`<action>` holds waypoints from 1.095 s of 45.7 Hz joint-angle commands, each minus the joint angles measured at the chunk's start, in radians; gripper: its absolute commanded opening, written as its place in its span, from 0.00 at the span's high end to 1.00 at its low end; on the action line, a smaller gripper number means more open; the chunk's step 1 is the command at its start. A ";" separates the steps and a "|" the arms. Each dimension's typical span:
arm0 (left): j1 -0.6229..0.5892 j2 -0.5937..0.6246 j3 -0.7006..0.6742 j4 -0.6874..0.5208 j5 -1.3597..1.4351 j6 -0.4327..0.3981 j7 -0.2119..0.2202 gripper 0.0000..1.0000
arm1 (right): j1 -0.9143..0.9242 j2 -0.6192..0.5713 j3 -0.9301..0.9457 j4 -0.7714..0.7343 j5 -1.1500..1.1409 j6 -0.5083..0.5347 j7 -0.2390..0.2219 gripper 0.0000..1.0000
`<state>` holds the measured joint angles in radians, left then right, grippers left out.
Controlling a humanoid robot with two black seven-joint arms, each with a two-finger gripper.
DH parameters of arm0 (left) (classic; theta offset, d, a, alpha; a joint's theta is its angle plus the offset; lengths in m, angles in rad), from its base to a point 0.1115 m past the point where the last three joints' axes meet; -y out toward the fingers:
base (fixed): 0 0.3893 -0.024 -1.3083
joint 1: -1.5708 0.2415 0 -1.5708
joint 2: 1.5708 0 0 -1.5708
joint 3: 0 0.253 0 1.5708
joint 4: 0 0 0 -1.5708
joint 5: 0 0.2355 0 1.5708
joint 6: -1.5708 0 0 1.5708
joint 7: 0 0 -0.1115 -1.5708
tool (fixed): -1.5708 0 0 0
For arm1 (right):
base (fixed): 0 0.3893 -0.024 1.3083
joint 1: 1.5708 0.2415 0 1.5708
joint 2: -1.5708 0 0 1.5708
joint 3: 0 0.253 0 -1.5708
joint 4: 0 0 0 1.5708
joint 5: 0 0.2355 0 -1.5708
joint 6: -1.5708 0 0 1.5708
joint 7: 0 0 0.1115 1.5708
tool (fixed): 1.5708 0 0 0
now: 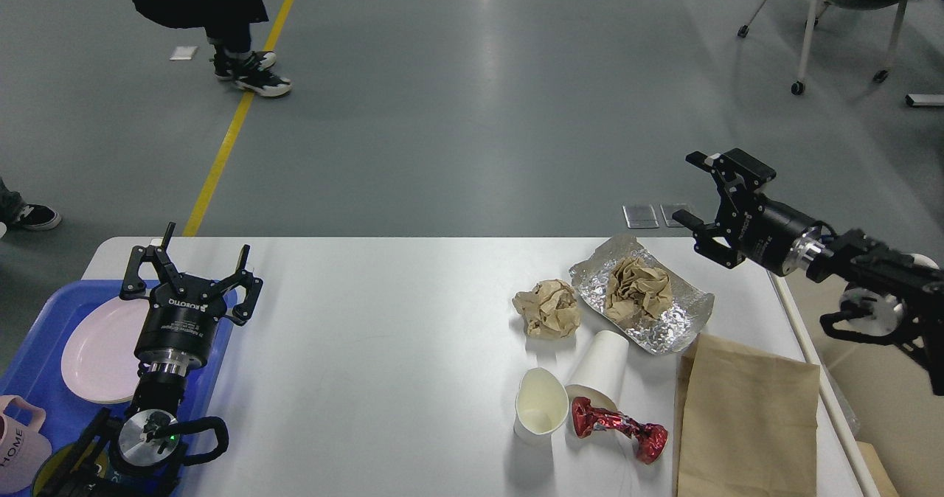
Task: Tidy desktop
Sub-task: 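Raise the right gripper up out of the bin over the table, then lower the right gripper onto the brown paper bag and grasp it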
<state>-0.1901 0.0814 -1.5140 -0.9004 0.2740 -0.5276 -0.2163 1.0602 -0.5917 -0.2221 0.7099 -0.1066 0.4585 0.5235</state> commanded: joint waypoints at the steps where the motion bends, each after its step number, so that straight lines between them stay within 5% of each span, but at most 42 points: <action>1: 0.000 0.000 0.000 0.000 0.001 0.000 0.000 0.04 | 0.253 0.003 -0.412 0.016 0.002 0.025 0.000 0.00; 10: 0.000 0.000 0.000 0.000 -0.001 0.000 0.000 0.04 | 0.564 0.064 -0.775 0.129 -0.001 0.195 -0.008 0.00; 17: 0.000 0.000 0.000 0.000 0.001 0.000 0.000 0.04 | 0.849 0.107 -1.014 0.328 0.001 0.210 -0.040 0.00; 21: 0.000 0.000 0.000 0.000 -0.001 0.000 0.000 0.04 | 0.964 0.185 -1.118 0.439 0.001 0.218 -0.123 0.00; 30: 0.000 0.000 0.000 0.000 -0.001 0.000 0.000 0.04 | 1.167 0.271 -1.178 0.674 0.002 0.224 -0.427 0.00; 33: 0.000 0.000 0.000 0.000 0.001 0.000 0.000 0.04 | 1.241 0.279 -1.180 0.744 0.004 0.233 -0.485 0.00; 41: 0.000 0.000 0.000 0.000 -0.001 0.000 0.000 0.04 | 1.446 0.337 -1.192 0.936 0.034 0.244 -0.504 0.00; 50: 0.000 0.000 0.000 0.000 0.001 0.000 0.000 0.04 | 1.457 0.371 -1.197 0.977 0.056 0.261 -0.508 0.00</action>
<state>-0.1901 0.0813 -1.5140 -0.9005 0.2737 -0.5277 -0.2163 2.5129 -0.2352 -1.4156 1.6696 -0.0552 0.7156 0.0182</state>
